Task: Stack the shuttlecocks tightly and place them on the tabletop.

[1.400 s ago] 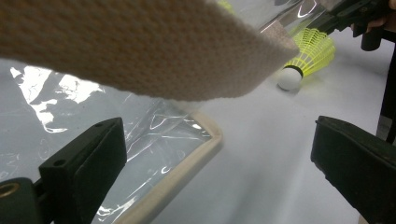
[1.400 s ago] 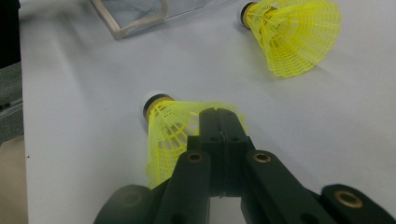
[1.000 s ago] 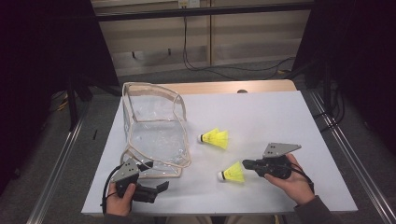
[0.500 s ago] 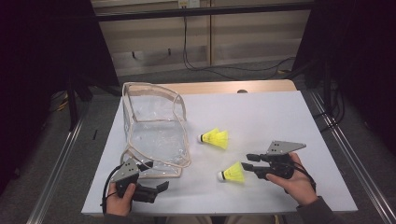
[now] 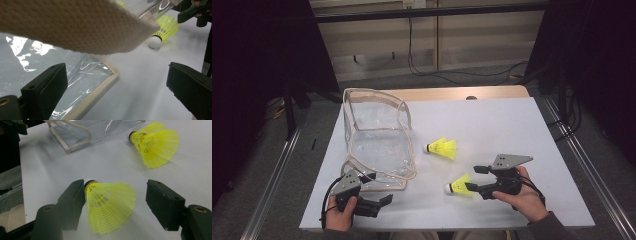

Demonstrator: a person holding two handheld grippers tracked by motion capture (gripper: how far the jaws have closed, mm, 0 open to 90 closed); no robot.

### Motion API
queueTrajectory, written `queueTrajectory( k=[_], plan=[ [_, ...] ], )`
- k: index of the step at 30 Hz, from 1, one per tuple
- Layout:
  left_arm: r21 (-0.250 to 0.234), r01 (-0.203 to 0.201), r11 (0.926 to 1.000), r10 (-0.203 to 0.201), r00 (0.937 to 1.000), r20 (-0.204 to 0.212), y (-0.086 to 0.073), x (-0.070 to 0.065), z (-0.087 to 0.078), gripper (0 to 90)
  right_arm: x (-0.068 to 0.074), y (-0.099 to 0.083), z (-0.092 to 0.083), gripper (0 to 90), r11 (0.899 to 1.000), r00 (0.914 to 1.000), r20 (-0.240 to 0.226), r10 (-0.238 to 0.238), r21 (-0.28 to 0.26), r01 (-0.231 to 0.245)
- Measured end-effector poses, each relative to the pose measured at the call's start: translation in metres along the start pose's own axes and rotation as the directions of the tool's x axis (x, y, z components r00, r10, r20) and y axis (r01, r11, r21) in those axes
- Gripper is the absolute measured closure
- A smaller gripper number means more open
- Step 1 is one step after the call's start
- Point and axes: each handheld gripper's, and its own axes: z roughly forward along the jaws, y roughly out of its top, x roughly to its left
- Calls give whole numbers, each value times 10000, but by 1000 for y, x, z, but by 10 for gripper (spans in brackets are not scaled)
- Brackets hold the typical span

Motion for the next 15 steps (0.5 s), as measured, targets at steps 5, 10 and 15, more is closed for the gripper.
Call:
queueTrajectory(
  k=[5, 10, 15],
  plan=[
    [-3, 21, 10000, -21, 10000, 7, 0, 0, 0, 32, 3, -3, 5, 261, 9995, 9998, -103, -195, 240, 197],
    [1, 31, 10000, -31, 10000, 20, 0, 0, 0, 32, 4, -5, 6, 236, 9992, 9996, -83, -276, 278, 278],
    [6, 3, 10000, -3, 10000, -4, 0, 0, 0, 32, 5, -8, 8, 230, 9987, 9992, -125, -383, 344, 387]
  ],
)
